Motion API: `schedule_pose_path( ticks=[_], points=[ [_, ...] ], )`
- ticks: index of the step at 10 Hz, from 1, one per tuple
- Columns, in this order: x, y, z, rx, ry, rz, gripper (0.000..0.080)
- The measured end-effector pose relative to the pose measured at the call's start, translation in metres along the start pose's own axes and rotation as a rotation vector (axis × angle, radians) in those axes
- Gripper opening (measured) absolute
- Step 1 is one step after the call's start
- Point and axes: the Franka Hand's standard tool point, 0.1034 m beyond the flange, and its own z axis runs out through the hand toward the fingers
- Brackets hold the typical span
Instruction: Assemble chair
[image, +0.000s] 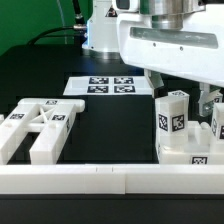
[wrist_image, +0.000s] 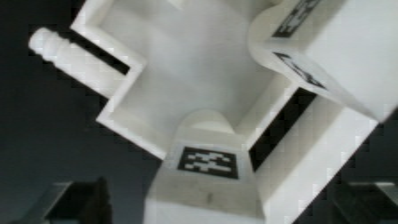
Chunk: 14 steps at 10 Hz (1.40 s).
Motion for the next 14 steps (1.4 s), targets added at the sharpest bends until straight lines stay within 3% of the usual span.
schedule_pose_path(
  ticks=[8,14],
  points=[
    [0.0040,0.0033,-0.0002,-0.001,0.002,-0.674,0.0649],
    [0.0056,0.0041,0.0026,-0.008,0.011,-0.971,0.0649]
  ],
)
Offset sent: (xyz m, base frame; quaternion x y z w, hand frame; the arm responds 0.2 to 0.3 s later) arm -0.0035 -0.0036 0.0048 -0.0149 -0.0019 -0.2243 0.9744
